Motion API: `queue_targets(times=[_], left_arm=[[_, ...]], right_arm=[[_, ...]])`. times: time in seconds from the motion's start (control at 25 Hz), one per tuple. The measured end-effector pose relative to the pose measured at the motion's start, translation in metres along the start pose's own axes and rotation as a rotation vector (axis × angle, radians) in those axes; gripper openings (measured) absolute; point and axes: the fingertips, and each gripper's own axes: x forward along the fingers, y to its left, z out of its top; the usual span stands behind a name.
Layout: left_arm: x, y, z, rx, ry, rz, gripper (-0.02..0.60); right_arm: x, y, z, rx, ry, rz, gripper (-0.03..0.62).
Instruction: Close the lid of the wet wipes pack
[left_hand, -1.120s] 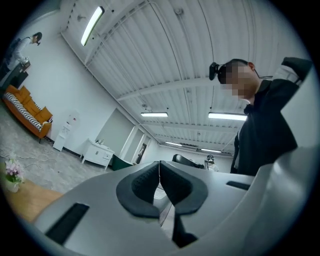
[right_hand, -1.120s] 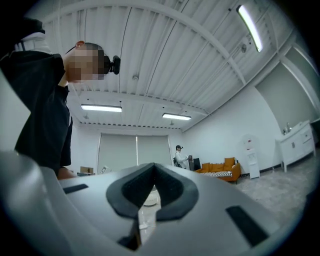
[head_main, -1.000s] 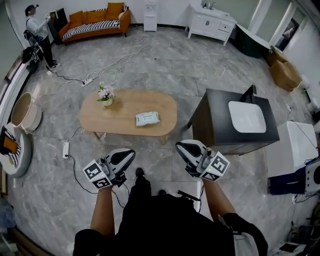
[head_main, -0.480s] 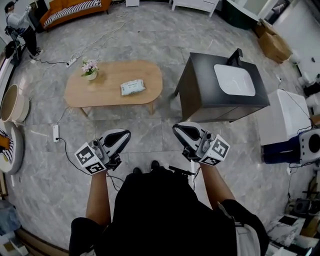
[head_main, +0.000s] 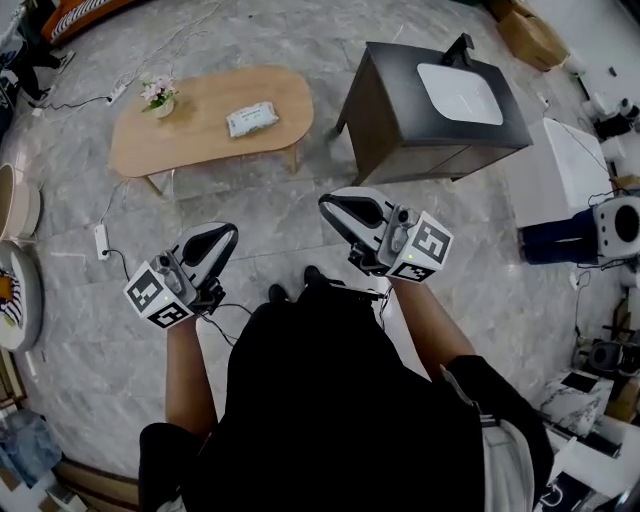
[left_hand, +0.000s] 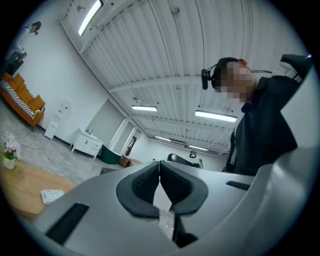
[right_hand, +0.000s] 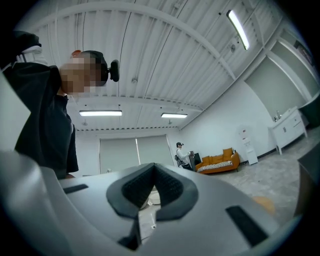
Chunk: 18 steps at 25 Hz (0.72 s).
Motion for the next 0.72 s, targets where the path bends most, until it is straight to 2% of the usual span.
queue_targets(times=[0.28,0.72], left_arm=[[-0.022,-0.005,-0.01,-0.01,0.008,-0.018,0.017],[-0.015,-0.015,-0.007,0.003,0.027,-0.055,0.017]], right_arm=[[0.011,0.026,-0.032,0.027,0.033,0.007,0.009],[0.004,0.038,-0.029,0.009,0.043,-0.006,0.009]])
